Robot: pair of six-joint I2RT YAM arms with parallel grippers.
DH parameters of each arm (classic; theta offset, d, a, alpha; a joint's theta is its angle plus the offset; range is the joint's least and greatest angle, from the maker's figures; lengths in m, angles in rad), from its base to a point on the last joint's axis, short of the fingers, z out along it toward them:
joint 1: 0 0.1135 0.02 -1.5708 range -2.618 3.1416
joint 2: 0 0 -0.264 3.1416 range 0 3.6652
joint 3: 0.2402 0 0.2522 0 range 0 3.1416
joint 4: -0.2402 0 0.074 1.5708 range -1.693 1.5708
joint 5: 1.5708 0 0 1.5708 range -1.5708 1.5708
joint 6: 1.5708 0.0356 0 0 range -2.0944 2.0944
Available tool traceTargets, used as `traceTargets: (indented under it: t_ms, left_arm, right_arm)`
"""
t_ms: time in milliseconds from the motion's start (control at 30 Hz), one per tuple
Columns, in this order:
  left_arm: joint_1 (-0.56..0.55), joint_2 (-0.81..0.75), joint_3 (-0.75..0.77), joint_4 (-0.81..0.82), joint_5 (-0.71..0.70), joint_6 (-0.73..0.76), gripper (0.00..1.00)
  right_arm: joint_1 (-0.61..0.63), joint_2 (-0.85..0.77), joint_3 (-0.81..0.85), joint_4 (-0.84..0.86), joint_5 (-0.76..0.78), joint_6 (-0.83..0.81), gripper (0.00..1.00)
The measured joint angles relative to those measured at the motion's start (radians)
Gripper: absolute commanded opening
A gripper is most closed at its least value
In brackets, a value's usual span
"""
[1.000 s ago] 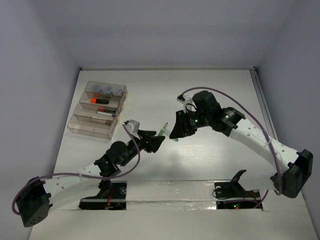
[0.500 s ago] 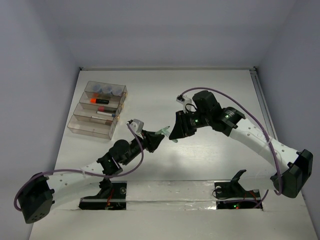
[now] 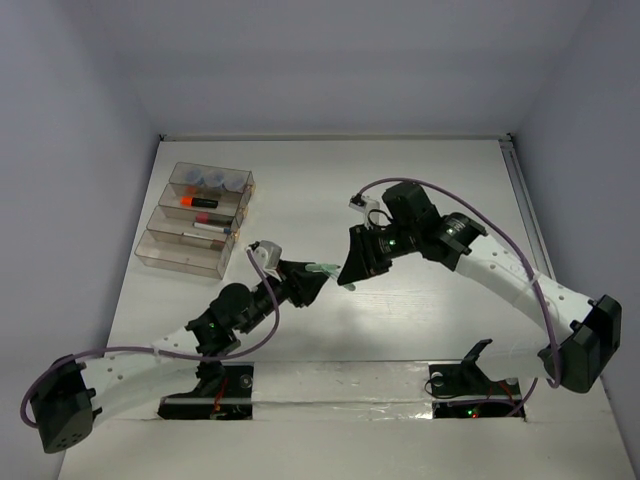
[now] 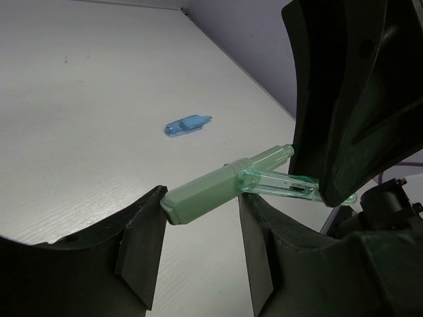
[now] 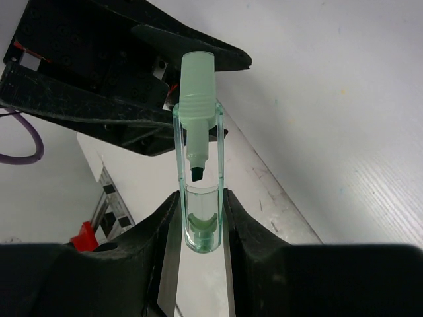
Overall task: Sort the stationery into containers
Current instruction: Close the pen cap on the pen.
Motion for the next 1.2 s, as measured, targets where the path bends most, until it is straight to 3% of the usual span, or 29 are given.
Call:
traceTargets:
  t_ms: [400,533,633,1200]
  left_arm:
    - [-0.115,-0.063,0.010,-0.079,-0.040,0.068,0.46]
    - [-0.126,-0.171,0.011,-0.107,-0.067,0.087,0.58]
    - [-0.126,-0.235,0.011,-0.116,-0.082,0.097,0.61]
    - [-0.136,-0.064,0.059,-0.114,-0.069,0.134,0.50]
  right_arm:
    - [-0.077,0.042,0.061,-0.117,-0.106,-0.035,0.04]
    - [-0.091,0.041,0.073,-0.140,-0.131,-0.025,0.03]
    - [-0.095,0.040,0.073,-0.151,-0.158,-0.014,0.02]
    - [-0.102,0.027,0.099,-0.171,-0.184,-0.006,0.02]
